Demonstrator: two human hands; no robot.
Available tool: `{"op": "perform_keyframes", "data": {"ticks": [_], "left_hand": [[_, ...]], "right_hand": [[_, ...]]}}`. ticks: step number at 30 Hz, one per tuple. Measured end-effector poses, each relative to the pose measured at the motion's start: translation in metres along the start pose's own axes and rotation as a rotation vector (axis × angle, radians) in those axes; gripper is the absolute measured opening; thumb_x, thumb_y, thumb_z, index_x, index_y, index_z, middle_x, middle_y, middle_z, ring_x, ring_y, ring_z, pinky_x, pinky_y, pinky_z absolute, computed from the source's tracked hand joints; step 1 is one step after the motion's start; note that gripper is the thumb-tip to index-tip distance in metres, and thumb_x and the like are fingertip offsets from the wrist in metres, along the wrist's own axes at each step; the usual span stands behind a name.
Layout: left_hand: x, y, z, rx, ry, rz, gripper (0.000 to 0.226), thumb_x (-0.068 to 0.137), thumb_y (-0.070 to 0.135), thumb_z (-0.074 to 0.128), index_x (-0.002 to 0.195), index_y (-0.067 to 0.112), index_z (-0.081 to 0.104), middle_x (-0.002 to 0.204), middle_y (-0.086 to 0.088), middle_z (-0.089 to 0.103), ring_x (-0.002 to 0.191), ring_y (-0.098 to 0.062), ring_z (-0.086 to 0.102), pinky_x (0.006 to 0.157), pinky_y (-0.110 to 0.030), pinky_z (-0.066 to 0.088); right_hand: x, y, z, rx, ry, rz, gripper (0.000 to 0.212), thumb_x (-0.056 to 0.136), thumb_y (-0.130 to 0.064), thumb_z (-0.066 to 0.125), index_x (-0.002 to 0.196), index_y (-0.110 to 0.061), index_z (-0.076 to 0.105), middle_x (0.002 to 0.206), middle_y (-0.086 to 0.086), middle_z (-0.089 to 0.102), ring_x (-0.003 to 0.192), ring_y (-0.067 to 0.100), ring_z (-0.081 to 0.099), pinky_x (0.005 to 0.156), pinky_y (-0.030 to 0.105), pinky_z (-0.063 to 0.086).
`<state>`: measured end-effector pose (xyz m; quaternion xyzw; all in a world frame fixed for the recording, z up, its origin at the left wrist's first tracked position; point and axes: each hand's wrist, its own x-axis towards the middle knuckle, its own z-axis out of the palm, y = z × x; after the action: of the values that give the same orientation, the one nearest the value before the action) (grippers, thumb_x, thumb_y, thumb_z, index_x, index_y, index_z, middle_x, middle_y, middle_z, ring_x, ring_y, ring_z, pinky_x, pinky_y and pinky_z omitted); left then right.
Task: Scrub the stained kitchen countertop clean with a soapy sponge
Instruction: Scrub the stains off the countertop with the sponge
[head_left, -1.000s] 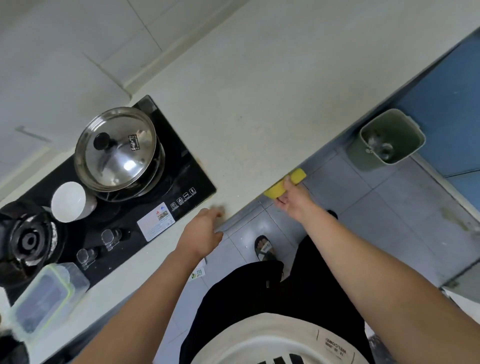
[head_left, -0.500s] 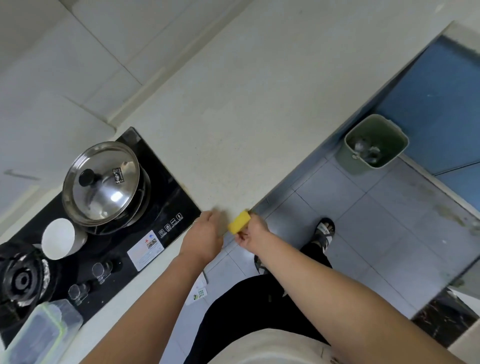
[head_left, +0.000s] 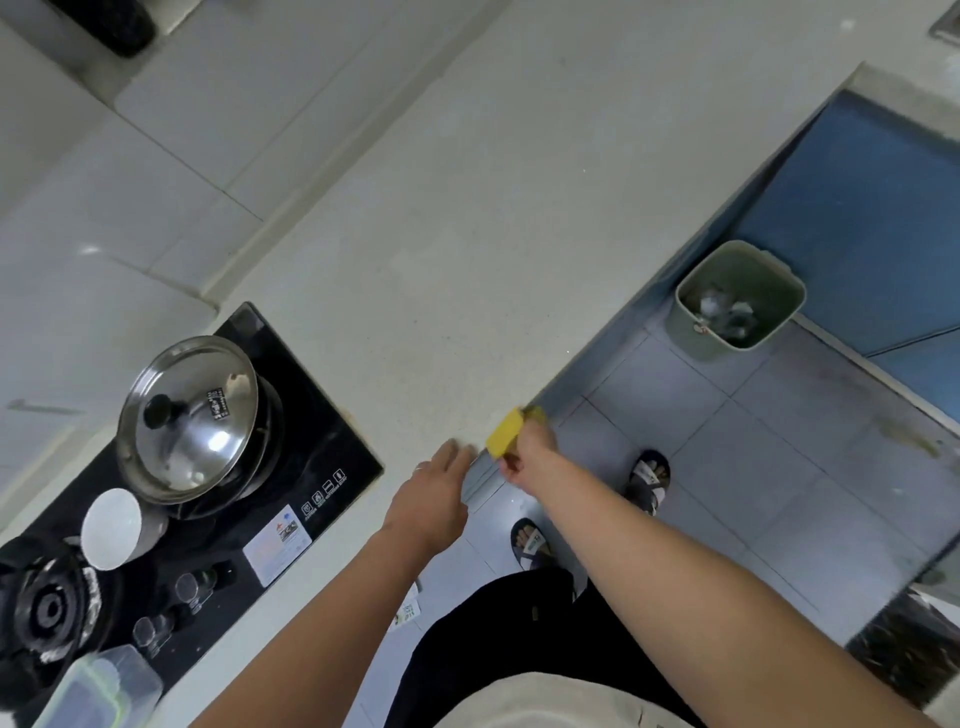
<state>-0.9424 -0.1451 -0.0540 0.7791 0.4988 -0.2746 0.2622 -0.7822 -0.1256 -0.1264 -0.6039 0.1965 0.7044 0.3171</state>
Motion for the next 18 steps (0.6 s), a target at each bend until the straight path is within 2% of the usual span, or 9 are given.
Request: {"op": "perform_keyframes", "data": {"ticks": [4, 8, 10, 13, 16, 18], "left_hand": [[0.020, 0.014, -0.014, 0.023, 0.010, 0.047, 0.083, 0.091, 0.017, 0.061, 0.162, 0.024, 0.018, 0.171, 0.003, 0.010, 0.128, -0.037, 0.050, 0.093, -0.046, 0.054], [0.040, 0.035, -0.029, 0.067, -0.016, 0.075, 0.084, 0.095, 0.017, 0.058, 0.165, 0.020, 0.011, 0.173, 0.001, 0.003, 0.145, -0.035, 0.038, 0.104, -0.046, 0.049], [0.051, 0.053, -0.038, 0.063, -0.029, 0.078, 0.081, 0.098, 0.016, 0.056, 0.165, 0.016, 0.010, 0.173, -0.001, 0.000, 0.149, -0.030, 0.033, 0.106, -0.043, 0.048], [0.065, 0.075, -0.043, 0.081, -0.038, 0.087, 0.079, 0.100, 0.016, 0.053, 0.164, 0.011, 0.007, 0.173, -0.006, -0.004, 0.152, -0.028, 0.027, 0.108, -0.041, 0.046], [0.077, 0.090, -0.042, 0.119, -0.046, 0.067, 0.082, 0.102, 0.019, 0.050, 0.164, 0.007, -0.001, 0.172, -0.009, -0.014, 0.158, -0.028, 0.011, 0.115, -0.041, 0.042], [0.082, 0.097, -0.044, 0.133, -0.047, 0.062, 0.082, 0.101, 0.018, 0.049, 0.164, 0.007, -0.003, 0.172, -0.009, -0.016, 0.159, -0.027, 0.005, 0.117, -0.041, 0.040]], "right_hand": [[-0.007, 0.009, 0.000, 0.108, -0.145, 0.109, 0.027, 0.100, -0.029, 0.042, 0.098, -0.011, 0.063, 0.079, 0.011, 0.067, 0.066, 0.022, 0.058, 0.052, 0.024, 0.046], [0.003, -0.063, -0.032, 0.113, -0.083, 0.026, 0.027, 0.103, -0.013, 0.036, 0.088, -0.007, 0.059, 0.079, 0.015, 0.061, 0.064, 0.022, 0.053, 0.047, 0.023, 0.045], [0.007, -0.118, -0.059, 0.191, -0.021, -0.053, 0.025, 0.101, -0.012, 0.037, 0.088, -0.008, 0.058, 0.077, 0.014, 0.059, 0.064, 0.022, 0.053, 0.041, 0.018, 0.046], [0.010, -0.189, -0.099, 0.269, 0.046, -0.189, 0.020, 0.101, -0.015, 0.042, 0.095, -0.008, 0.060, 0.077, 0.012, 0.061, 0.064, 0.020, 0.055, 0.044, 0.020, 0.048], [0.010, -0.209, -0.111, 0.207, 0.047, -0.228, 0.019, 0.100, -0.021, 0.047, 0.096, -0.011, 0.062, 0.075, 0.010, 0.061, 0.061, 0.019, 0.055, 0.045, 0.021, 0.048], [0.018, -0.184, -0.099, 0.117, 0.001, -0.169, 0.018, 0.099, -0.021, 0.047, 0.097, -0.013, 0.063, 0.079, 0.010, 0.063, 0.061, 0.020, 0.056, 0.043, 0.021, 0.046]]}}
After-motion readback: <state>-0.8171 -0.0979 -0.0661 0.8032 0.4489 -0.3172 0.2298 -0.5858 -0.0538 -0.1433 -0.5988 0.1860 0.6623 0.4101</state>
